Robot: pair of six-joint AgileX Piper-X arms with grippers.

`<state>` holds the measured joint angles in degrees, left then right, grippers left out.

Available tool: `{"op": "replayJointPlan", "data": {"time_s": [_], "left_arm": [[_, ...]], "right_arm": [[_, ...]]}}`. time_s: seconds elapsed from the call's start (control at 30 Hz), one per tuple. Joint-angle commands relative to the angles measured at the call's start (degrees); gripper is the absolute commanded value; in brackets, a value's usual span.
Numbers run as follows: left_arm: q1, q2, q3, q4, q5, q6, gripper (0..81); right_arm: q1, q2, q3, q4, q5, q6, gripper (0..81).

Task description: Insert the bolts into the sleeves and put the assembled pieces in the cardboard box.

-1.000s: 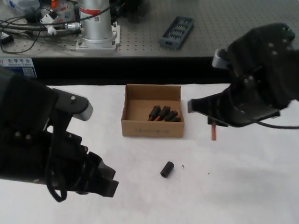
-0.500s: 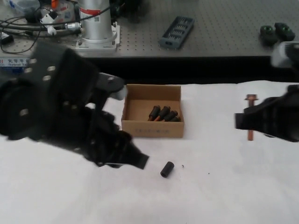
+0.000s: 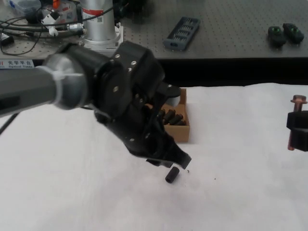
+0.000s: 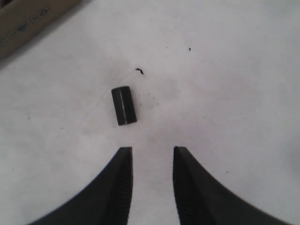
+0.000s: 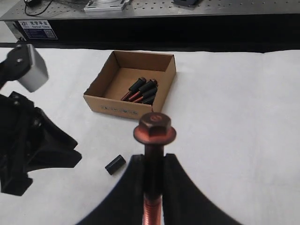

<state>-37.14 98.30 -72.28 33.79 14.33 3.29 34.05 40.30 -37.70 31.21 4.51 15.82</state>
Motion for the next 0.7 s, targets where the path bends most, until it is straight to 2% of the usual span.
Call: {"op": "replayJointPlan", "data": {"time_s": [0.0,0.67], "left_arm": [[-0.4,4.4,-5.6,3.0,-2.5,1.9,22.0],[-2.2,18.8,-15.1,5.5,-7.2,5.2,22.0]], "right_arm": [[0.1,-1.2,-0.1,-0.2,0.0,-0.1,3.2],[0.1,-2.0,-0.1,-0.2,0.0,-0.1,3.2]]}}
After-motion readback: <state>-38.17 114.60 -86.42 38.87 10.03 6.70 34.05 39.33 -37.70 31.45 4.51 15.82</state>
